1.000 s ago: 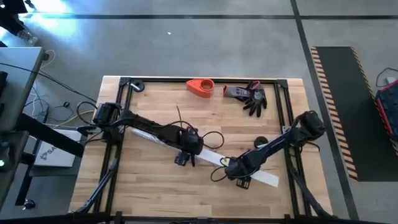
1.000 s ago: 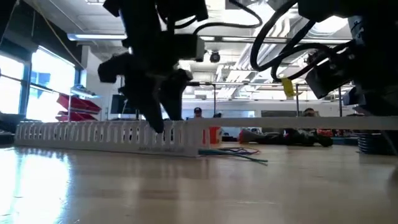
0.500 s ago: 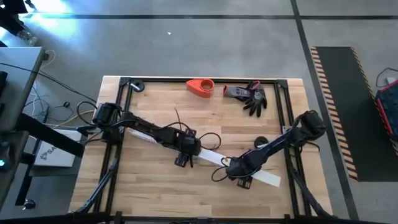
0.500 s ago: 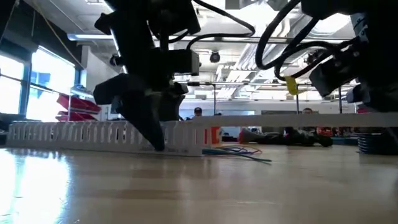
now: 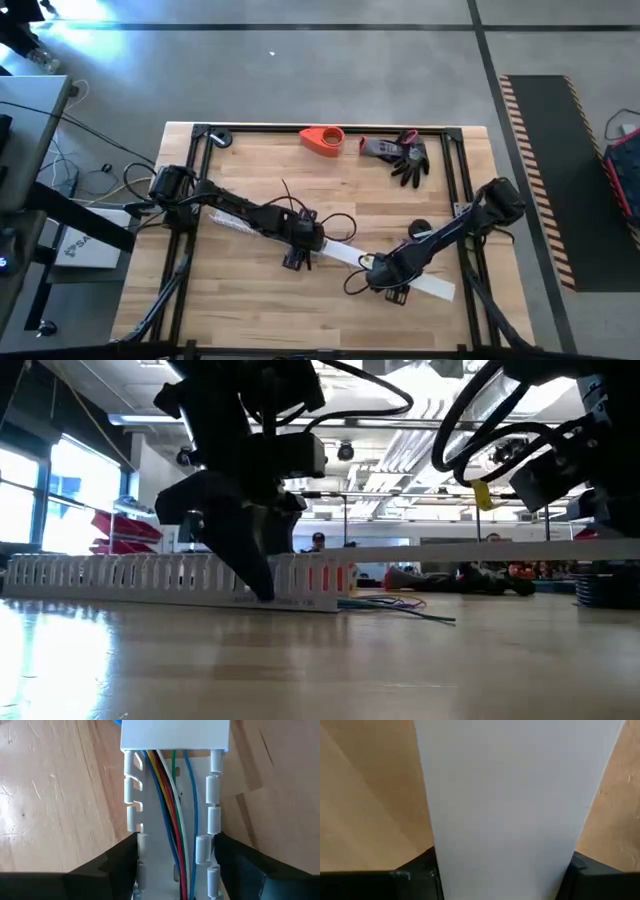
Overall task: Ziptie cables
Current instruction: Close the white cable duct
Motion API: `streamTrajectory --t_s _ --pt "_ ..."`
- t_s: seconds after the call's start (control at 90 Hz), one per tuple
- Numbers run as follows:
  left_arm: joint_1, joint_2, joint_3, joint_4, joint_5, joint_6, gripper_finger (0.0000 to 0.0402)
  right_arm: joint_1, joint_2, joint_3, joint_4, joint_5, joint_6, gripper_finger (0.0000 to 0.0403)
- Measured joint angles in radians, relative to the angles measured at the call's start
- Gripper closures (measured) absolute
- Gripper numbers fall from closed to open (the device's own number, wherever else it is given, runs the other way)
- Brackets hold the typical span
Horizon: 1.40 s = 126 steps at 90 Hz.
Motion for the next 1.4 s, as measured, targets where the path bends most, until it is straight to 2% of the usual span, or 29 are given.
streamTrajectory --t_s 0.478,0.678,0.833,0.956,1.233,1.4 --pt "-0.028 0.002 0.000 0.084 0.005 -0.022 0.0188 -0.016 0.000 0.000 0.066 0.010 -0.050 0.0207" --pt "-0.028 0.002 0.000 0.089 0.005 -0.027 0.0188 -0.020 0.000 0.000 0.082 0.023 -0.052 0.0161" --pt "-0.028 0.002 0.000 0.089 0.036 -0.026 0.0186 -0.020 0.000 0.000 0.114 0.022 -0.056 0.0151" --pt "-0.025 0.002 0.000 0.089 0.083 -0.031 0.0173 -0.020 0.000 0.000 0.122 0.021 -0.057 0.0149" --pt "0.000 0.002 0.001 0.087 0.076 -0.137 0.0125 -0.014 -0.018 0.000 0.118 0.022 -0.055 0.0147" --pt "0.007 0.002 0.053 -0.003 0.076 -0.141 0.0112 -0.001 -0.044 0.000 0.118 0.047 -0.051 0.0146"
